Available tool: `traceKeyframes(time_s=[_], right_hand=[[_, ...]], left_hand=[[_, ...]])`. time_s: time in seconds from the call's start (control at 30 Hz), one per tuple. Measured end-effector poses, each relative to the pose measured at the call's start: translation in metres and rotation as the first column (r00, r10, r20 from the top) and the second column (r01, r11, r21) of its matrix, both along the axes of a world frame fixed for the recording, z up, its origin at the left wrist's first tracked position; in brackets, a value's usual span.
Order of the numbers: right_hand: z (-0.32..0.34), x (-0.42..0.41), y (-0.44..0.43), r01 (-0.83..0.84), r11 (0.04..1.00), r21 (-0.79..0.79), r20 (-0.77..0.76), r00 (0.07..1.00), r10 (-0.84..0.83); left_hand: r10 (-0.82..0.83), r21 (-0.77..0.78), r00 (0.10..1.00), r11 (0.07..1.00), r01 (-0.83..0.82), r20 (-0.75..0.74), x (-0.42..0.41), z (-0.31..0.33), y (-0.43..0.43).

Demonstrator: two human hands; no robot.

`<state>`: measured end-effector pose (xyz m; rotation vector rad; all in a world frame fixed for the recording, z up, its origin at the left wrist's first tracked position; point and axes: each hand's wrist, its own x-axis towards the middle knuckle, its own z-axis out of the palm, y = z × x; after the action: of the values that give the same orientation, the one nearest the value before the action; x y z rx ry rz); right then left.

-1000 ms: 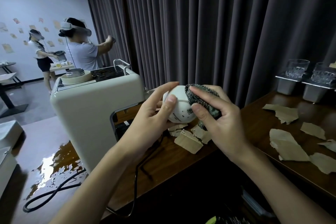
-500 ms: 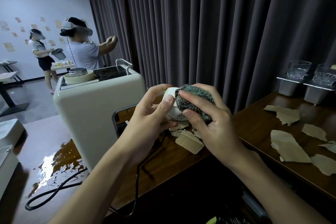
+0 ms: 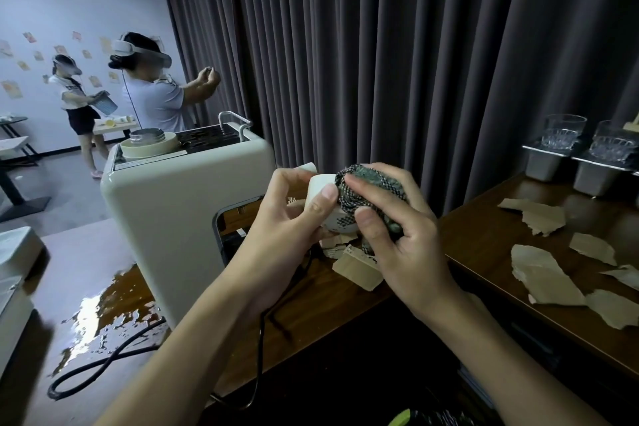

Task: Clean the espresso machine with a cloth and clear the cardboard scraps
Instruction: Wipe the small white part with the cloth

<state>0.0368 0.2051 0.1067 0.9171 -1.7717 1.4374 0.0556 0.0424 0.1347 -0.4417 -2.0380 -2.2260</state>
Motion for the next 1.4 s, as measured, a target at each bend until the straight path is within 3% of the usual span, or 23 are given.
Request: traceKeyframes(time_s=[0.17,0.37,0.53,0.63,0.8,0.87,1.0,1.13,1.27,1.4], right_hand=[[0.001,-0.003,0.002,0.035,0.996,-0.087,0.001,0.999,-0.035],[0.002,-0.004,0.008,0.059,0.995,-0.077,0.002,0.998,-0.059],[0.004,-0.007,0.008,0.030,0.999,0.016,-0.043,0.999,-0.029],[0.005,-0.008,0.008,0.014,1.000,0.005,-0.013,1.000,-0.014],[0.002,-0.010,0.009,0.010,0.994,-0.110,0.109,0.994,0.002],[0.000,-0.010,0.008,0.002,0.990,-0.144,0.141,0.990,0.018],[0.000,-0.010,0.009,0.098,0.989,-0.110,0.039,0.995,-0.095],[0.001,-0.007,0.004,0.108,0.994,-0.009,-0.106,0.988,-0.109],[0.001,-0.010,0.005,0.107,0.994,-0.007,-0.127,0.986,-0.107],[0.003,-0.014,0.010,0.104,0.988,-0.118,-0.005,0.994,-0.105]], left_hand=[[-0.095,0.237,0.991,0.969,0.069,0.099,0.002,-0.004,0.006],[0.079,-0.058,0.990,0.996,-0.072,0.116,-0.005,-0.003,-0.001],[0.071,-0.145,0.996,0.987,-0.063,0.057,-0.006,0.003,-0.002],[0.059,-0.020,0.992,0.998,-0.057,0.113,-0.005,0.001,-0.001],[-0.139,0.289,0.964,0.955,0.069,0.228,-0.004,0.001,0.003],[-0.106,0.264,0.964,0.964,0.039,0.242,-0.006,0.001,0.005],[0.074,-0.019,0.986,0.997,-0.072,0.147,-0.009,0.000,0.004],[0.076,-0.210,0.997,0.975,-0.079,-0.024,0.000,0.005,0.004],[0.130,-0.105,0.986,0.984,-0.141,-0.104,0.003,0.001,0.004],[0.191,0.032,0.976,0.982,-0.189,-0.103,0.003,0.003,0.004]])
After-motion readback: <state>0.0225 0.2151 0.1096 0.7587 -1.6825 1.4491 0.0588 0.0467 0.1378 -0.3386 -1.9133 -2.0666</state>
